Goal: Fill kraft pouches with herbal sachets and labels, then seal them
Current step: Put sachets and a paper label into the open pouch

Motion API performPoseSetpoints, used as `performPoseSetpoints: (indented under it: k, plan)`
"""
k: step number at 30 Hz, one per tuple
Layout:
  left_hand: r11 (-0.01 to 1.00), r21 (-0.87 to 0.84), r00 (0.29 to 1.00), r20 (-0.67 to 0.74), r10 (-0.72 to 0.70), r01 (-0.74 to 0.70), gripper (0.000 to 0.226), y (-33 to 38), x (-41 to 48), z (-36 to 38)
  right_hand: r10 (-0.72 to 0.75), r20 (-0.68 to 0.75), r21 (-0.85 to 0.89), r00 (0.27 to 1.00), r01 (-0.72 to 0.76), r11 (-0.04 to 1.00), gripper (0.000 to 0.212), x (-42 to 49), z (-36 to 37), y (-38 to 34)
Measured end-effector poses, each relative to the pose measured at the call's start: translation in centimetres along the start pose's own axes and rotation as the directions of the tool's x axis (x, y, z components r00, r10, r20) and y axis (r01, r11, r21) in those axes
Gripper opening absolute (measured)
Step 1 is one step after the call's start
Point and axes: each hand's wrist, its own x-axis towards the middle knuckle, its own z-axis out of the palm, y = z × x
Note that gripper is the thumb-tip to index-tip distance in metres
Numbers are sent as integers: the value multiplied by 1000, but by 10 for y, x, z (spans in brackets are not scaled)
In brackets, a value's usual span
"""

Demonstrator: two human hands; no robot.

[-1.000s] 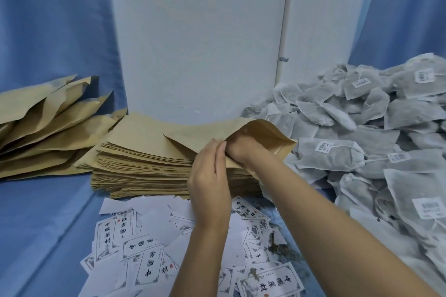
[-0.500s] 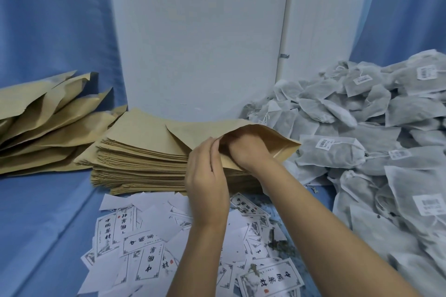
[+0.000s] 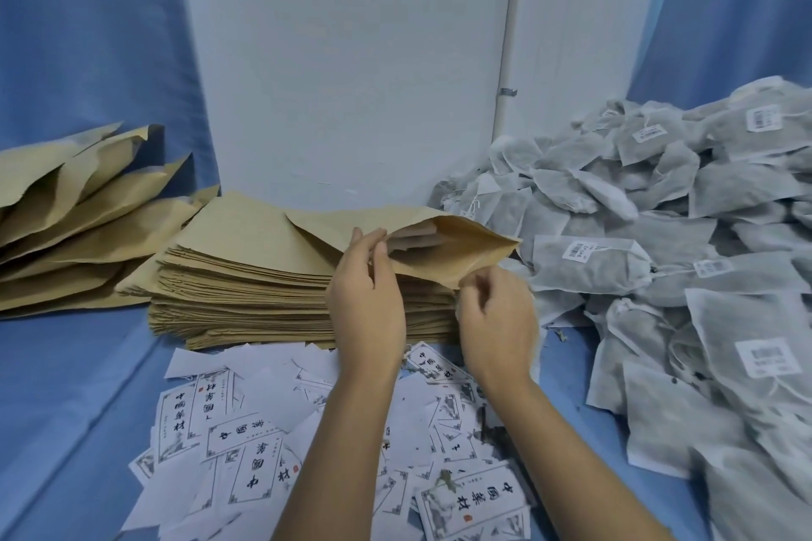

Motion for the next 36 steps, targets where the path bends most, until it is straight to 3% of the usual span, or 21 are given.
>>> performPoseSetpoints:
  k: [1, 5, 7, 9, 13, 16, 19, 24, 27, 30, 32, 34, 36]
  plan:
    - [1000, 6, 1000, 0, 4, -4, 26, 0, 0, 0, -32, 22, -50, 999, 33, 998, 8, -1, 0, 4]
    - [999, 17, 999, -23, 33, -32, 26, 1, -1, 0, 22, 107, -80, 994, -14, 997, 51, -5, 2, 10]
    - [999, 10, 998, -51, 48, -47, 26, 1, 1, -3, 71, 202, -193, 977, -31, 981, 74, -7, 6, 17]
    - [999, 6, 996, -76, 39, -38, 26, 1, 3, -5, 65, 256, -233, 965, -4, 972, 84, -8, 7, 25]
    - [1000, -21, 995, -103, 4, -7, 26, 1, 4, -8, 29, 116, 86, 993, -39, 995, 53, -4, 3, 23]
    - [1000, -27, 993, -116, 7, -10, 27, 1, 4, -8, 61, 68, 306, 996, -79, 949, 46, -6, 0, 14]
    - [999, -20, 993, -113, 32, -35, 26, 1, 5, -9, -9, -28, 402, 1000, 19, 916, 32, -4, -10, 7]
    - [998, -13, 994, -93, 61, -63, 25, -2, 5, -9, -61, -150, 679, 987, 148, 719, 24, 11, -27, -25]
    - [997, 5, 992, -105, 73, -73, 25, -6, 5, -9, -151, -110, 596, 982, 187, 781, 25, 15, -30, -40]
    - [993, 40, 984, -134, 118, -113, 25, -7, 5, -9, -261, -61, 243, 963, 268, 932, 33, 11, -22, -38]
    - [982, 70, 974, -132, 185, -177, 25, -7, 3, -8, -293, -60, 56, 954, 296, 953, 48, 9, -17, -33]
    - [961, 112, 959, -105, 263, -251, 25, -5, -1, -5, -284, -116, 33, 952, 289, 957, 52, 11, -15, -31]
    - [935, 148, 940, -73, 335, -322, 30, -5, -6, -2, -286, -163, 59, 944, 299, 953, 36, 12, -13, -31]
